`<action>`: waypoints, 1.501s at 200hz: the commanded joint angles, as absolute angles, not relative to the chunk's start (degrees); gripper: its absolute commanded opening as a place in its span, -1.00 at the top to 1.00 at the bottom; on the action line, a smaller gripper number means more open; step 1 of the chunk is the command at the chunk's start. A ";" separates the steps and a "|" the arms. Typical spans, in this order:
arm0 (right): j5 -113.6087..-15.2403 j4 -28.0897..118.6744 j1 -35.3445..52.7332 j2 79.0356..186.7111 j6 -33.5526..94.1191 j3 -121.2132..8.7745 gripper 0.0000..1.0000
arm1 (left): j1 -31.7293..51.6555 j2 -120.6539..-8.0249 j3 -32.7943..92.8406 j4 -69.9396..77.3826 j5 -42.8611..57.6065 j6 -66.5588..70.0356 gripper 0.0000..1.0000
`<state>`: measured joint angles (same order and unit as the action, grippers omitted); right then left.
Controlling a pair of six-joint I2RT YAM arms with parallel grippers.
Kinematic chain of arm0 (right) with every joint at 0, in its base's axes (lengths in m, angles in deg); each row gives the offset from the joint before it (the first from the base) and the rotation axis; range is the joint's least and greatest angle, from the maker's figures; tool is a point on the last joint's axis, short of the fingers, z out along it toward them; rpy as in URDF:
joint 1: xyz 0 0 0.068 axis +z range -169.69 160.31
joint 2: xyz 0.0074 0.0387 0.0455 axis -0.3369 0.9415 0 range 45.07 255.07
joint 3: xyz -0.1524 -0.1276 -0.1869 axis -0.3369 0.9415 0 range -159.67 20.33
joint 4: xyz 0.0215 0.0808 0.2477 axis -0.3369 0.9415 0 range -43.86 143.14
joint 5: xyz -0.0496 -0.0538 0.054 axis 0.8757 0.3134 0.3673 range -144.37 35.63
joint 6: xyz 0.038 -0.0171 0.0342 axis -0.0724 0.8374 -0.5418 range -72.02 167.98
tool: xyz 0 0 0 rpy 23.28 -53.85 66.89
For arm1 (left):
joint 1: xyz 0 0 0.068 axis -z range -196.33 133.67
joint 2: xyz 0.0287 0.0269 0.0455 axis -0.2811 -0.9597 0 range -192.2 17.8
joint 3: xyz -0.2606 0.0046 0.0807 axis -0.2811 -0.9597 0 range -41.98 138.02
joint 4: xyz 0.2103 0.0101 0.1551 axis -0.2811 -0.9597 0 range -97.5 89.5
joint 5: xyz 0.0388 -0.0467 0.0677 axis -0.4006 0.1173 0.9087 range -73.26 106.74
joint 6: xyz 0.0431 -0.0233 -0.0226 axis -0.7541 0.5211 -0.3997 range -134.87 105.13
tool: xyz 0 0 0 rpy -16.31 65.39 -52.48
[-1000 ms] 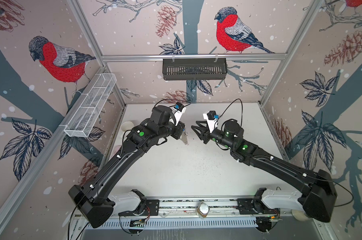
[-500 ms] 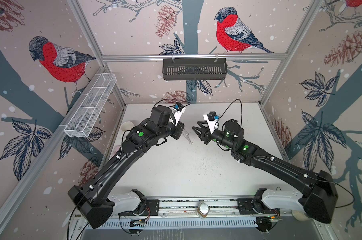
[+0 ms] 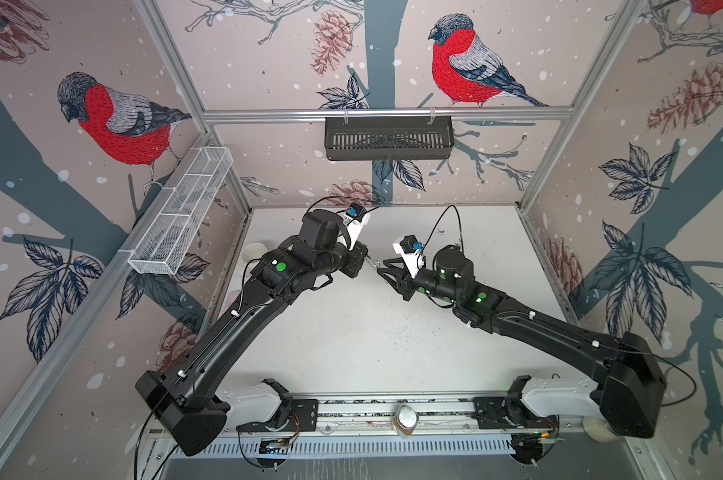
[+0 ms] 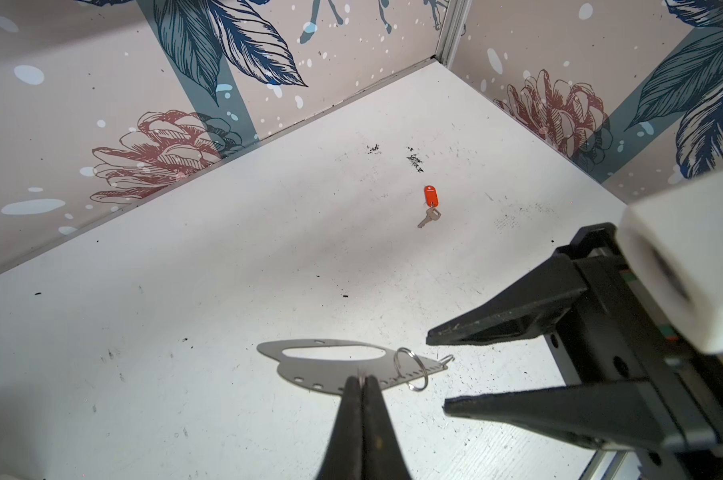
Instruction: Put the keys on the keyring
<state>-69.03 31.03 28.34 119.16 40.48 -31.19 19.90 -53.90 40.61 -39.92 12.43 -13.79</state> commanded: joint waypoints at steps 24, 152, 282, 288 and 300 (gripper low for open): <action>-69.88 29.99 28.56 119.15 40.03 -31.00 0.23 | 19.86 -53.92 41.28 -38.63 12.70 -14.25 1.00; -72.87 29.48 28.12 117.76 37.65 -27.32 0.14 | 19.88 -53.14 41.04 -37.27 12.64 -13.95 1.00; -80.06 24.58 25.58 118.34 35.75 -27.61 0.00 | 19.88 -52.27 39.52 -36.61 10.88 -13.99 1.00; -80.94 24.21 24.99 118.45 35.60 -27.93 -0.02 | 19.88 -52.20 39.50 -36.64 10.79 -13.99 1.00; -83.92 23.38 23.57 119.05 35.35 -28.49 -0.06 | 19.88 -51.99 39.26 -36.54 10.52 -13.99 1.00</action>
